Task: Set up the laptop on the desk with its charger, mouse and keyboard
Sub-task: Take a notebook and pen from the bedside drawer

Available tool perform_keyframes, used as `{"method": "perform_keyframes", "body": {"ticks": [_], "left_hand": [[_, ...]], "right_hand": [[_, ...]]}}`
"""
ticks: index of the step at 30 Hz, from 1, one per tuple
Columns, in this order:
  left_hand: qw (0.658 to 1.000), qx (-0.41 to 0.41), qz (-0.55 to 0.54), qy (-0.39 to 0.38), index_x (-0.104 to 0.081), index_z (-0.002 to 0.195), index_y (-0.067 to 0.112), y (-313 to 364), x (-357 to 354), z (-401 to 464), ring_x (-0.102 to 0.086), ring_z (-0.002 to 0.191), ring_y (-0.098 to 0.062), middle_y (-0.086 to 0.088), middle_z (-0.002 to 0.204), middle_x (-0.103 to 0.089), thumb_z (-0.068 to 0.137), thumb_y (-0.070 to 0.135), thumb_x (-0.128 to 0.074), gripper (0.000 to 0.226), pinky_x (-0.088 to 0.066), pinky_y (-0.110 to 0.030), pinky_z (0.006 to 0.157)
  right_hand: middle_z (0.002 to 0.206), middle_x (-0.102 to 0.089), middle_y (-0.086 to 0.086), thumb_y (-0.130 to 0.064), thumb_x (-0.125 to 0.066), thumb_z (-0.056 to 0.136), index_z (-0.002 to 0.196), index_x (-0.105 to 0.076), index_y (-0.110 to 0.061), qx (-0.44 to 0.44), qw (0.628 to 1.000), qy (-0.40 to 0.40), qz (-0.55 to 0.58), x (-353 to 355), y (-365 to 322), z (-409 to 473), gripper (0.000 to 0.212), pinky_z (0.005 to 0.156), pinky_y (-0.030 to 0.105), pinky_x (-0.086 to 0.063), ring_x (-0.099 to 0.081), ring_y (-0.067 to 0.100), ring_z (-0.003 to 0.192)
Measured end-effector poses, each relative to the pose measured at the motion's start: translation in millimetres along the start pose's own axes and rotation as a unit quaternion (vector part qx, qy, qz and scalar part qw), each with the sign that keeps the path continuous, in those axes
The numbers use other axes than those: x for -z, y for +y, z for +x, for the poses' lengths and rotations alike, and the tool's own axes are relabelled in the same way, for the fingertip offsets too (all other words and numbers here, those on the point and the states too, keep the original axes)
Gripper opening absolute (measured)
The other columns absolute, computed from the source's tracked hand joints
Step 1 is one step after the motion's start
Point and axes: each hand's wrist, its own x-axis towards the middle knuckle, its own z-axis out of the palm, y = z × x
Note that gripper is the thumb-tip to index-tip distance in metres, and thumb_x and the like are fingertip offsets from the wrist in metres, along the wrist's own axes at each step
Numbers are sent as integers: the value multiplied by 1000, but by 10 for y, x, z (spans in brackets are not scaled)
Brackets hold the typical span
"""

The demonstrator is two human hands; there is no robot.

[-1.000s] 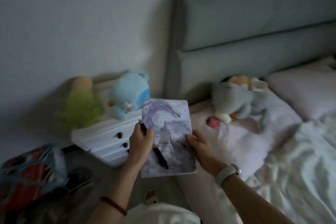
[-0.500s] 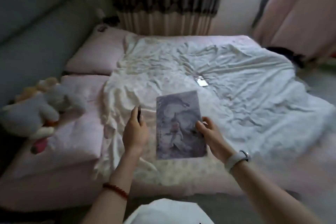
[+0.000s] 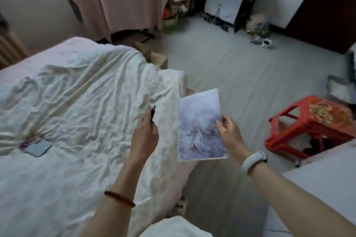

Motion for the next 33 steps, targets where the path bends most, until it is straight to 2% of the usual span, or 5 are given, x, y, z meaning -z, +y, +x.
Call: {"method": "perform_keyframes", "body": {"ticks": [5,9,17,23,33], "left_hand": [[996,-84,6,-42,-57,115,18,610,-684,1135,-61,81,-31,-7,88,-64,91,9,-45,28,-43,-32,62],[991,-101,-11,-89,-55,127,29,1158,-1343,1863,-65,75,-23,-3,95,-71,94,14,-45,37,-50,-30,67],[983,-149,-6,-111,-62,117,12,2283,-3007,3438,-62,81,-33,-15,92,-67,90,7,-48,31,-40,-31,64],[991,-98,-10,-87,-61,108,2,3140,-4075,4722,-48,69,-28,-11,84,-50,87,1,-45,27,-32,-30,63],[998,-59,18,-12,-62,116,6,3601,-4968,7301,-52,76,-27,-16,93,-59,88,3,-51,30,-32,-27,68]], "right_hand": [[87,-55,10,-12,-47,93,93,-49,-9,-22,998,54,-33,535,-80,1085,4,69,32,-40,-50,20,79],[73,-52,-4,-14,-48,92,89,-49,-14,-31,991,112,-59,1038,3,1801,4,60,29,-38,-46,12,66],[65,-48,-6,-13,-47,93,80,-45,-13,-36,975,198,-97,2105,303,3628,13,52,27,-31,-45,12,58],[75,-53,6,-14,-48,92,89,-51,-4,-21,975,190,-115,2901,310,5474,11,66,36,-38,-50,25,72],[63,-47,-11,-16,-46,91,80,-45,-15,-14,987,137,-80,2953,-59,8561,12,62,30,-32,-46,19,64]]}}
